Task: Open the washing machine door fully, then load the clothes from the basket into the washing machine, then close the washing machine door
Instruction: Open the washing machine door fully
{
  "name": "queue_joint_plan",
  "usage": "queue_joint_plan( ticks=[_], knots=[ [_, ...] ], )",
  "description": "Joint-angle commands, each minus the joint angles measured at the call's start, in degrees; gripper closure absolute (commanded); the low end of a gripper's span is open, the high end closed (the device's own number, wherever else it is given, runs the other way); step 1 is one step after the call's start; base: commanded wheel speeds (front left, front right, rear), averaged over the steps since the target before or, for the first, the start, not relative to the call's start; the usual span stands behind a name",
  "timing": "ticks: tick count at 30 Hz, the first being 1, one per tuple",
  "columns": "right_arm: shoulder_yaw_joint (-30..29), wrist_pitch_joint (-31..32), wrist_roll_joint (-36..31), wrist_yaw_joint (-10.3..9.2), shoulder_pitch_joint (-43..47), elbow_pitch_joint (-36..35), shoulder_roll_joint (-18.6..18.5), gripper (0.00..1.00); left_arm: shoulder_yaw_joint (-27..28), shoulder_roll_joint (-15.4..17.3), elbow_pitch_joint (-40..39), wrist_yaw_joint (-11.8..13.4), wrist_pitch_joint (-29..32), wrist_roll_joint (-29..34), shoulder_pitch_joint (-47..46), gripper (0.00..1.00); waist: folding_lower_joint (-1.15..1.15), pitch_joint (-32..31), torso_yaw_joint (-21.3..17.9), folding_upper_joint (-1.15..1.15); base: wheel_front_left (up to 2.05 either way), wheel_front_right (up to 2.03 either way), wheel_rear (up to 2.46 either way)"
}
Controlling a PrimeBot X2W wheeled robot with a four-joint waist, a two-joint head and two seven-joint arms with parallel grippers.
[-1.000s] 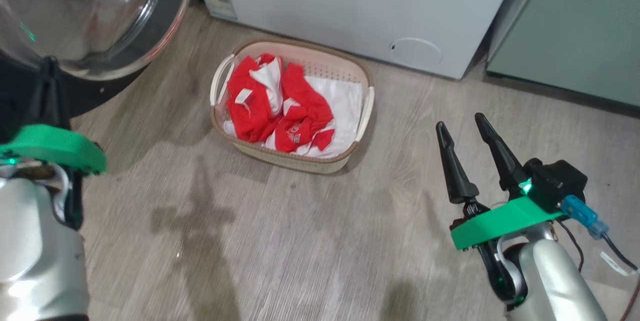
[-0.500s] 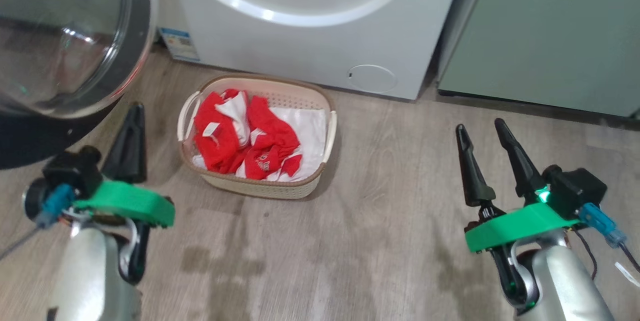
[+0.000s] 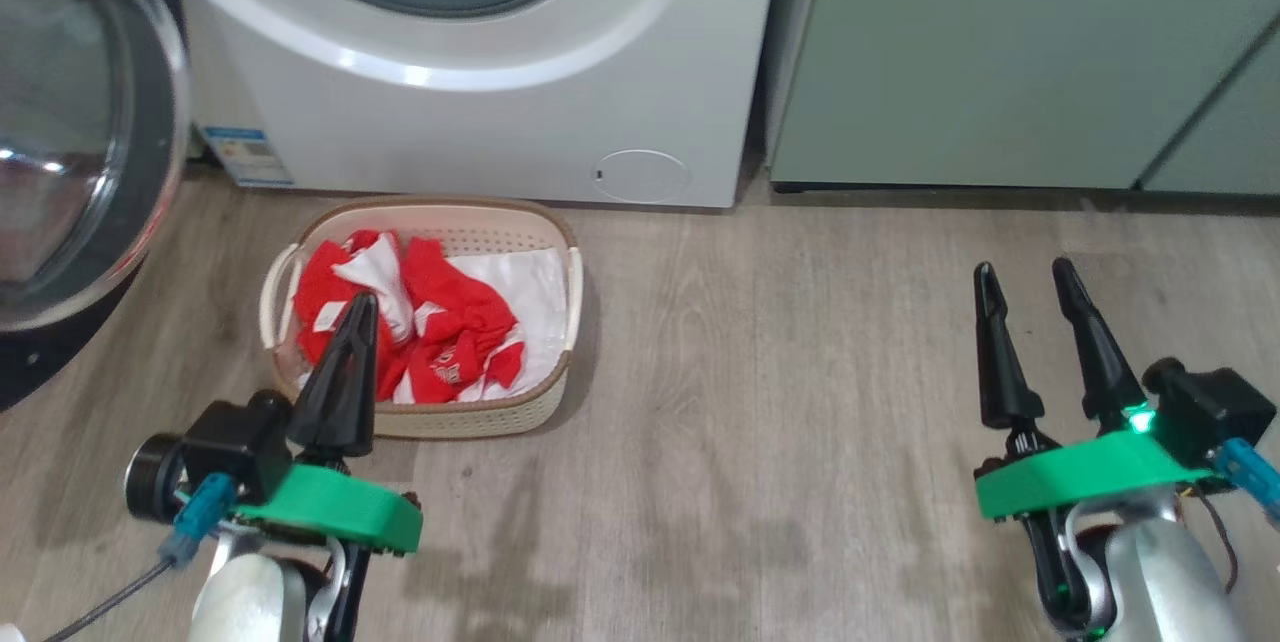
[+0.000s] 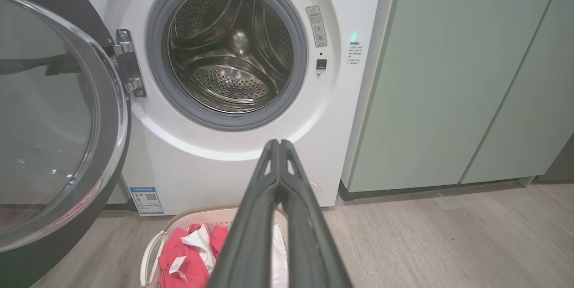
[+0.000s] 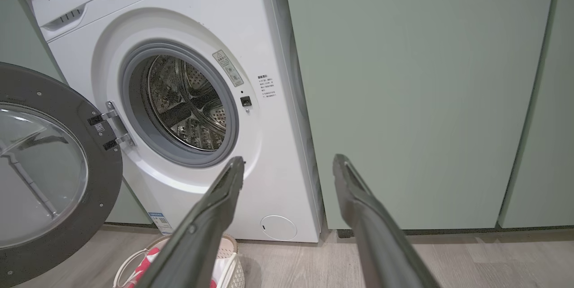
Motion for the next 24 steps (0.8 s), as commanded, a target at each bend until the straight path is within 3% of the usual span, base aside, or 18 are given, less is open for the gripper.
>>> queue_joint_plan(
  ticks=[1,6,12,13,14,15,24],
  knots=[
    [1.08,-0.65,-0.44,0.00,-0.11,-2.19,0.15,0.00,1.48,0.02,-2.84,1.04,-0.28,0.44,-0.89,1.00,0.00,-0.08,-1.38,0.00,0.00,0.00,0.00],
    [0.84,-0.87,-0.56,0.00,0.61,-2.37,0.15,0.00,0.59,-0.17,-5.53,3.09,-0.28,-1.75,0.31,1.00,0.00,0.08,-2.63,0.00,0.00,0.00,0.00],
    [0.68,-1.03,0.04,0.00,1.17,-1.99,0.15,0.00,-0.56,-0.19,-7.26,3.12,-0.28,-1.61,0.31,0.98,0.00,0.35,-2.32,0.00,0.00,0.00,0.00],
    [0.65,-1.04,0.05,0.00,1.19,-1.93,0.15,0.00,-0.64,-0.19,-7.18,3.25,-0.28,-1.36,0.39,0.58,0.00,0.33,-2.21,0.00,0.00,0.00,0.00],
    [0.63,-1.05,0.08,0.00,1.21,-1.89,0.15,0.00,-0.70,-0.19,-7.08,3.44,-0.28,-1.15,0.48,0.10,0.00,0.31,-2.11,0.00,0.00,0.00,0.00],
    [0.63,-1.06,0.11,0.00,1.21,-1.87,0.15,0.00,-0.80,-0.19,-7.01,3.58,-0.28,-1.05,0.55,0.00,0.00,0.29,-2.02,0.00,0.00,0.00,0.00],
    [0.87,-1.10,-0.20,0.00,1.07,-1.90,0.15,0.00,-1.48,-0.20,-5.52,4.49,-0.28,-2.33,1.03,0.00,0.00,0.39,-1.47,0.00,0.00,0.00,0.00]
  ],
)
